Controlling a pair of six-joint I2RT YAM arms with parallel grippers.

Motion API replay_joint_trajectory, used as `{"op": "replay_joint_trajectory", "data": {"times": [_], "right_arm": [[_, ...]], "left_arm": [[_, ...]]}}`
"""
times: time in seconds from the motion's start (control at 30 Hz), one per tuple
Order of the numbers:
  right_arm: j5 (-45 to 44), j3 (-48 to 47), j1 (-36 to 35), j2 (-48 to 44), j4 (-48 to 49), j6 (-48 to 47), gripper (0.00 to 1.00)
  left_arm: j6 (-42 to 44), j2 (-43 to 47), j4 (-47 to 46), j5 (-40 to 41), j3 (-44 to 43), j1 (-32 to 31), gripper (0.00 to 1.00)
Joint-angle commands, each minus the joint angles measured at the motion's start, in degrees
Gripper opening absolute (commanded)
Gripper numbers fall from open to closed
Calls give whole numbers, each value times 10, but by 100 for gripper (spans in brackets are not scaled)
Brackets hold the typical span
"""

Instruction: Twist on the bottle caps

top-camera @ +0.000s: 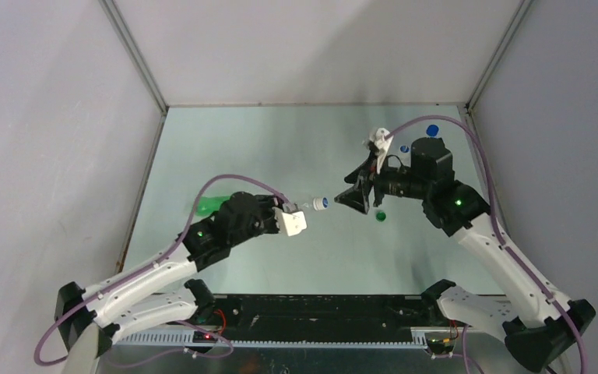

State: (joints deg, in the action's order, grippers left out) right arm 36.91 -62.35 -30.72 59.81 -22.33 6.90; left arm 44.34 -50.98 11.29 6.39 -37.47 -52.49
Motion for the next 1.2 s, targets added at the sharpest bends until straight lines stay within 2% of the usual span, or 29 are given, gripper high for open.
{"op": "replay_joint_trajectory", "data": {"times": [0.0,0.1,0.23,0.8,1.17], "right_arm": [[65,-18,-26,-32,-51,-250,66],[69,-18,-52,-48,-88,-372,66],[74,-17,-76,-53,-106,-432,65],[85,-17,-122,-40,-69,-442,57],[86,-17,-137,-29,-67,-442,45]], "left_arm": [[-42,11,97,-220,-67,64,0],[-45,3,138,-310,-89,94,0],[-45,-16,170,-361,-121,103,0],[-54,-55,174,-408,-149,103,0],[-61,-57,172,-413,-151,102,0]]}}
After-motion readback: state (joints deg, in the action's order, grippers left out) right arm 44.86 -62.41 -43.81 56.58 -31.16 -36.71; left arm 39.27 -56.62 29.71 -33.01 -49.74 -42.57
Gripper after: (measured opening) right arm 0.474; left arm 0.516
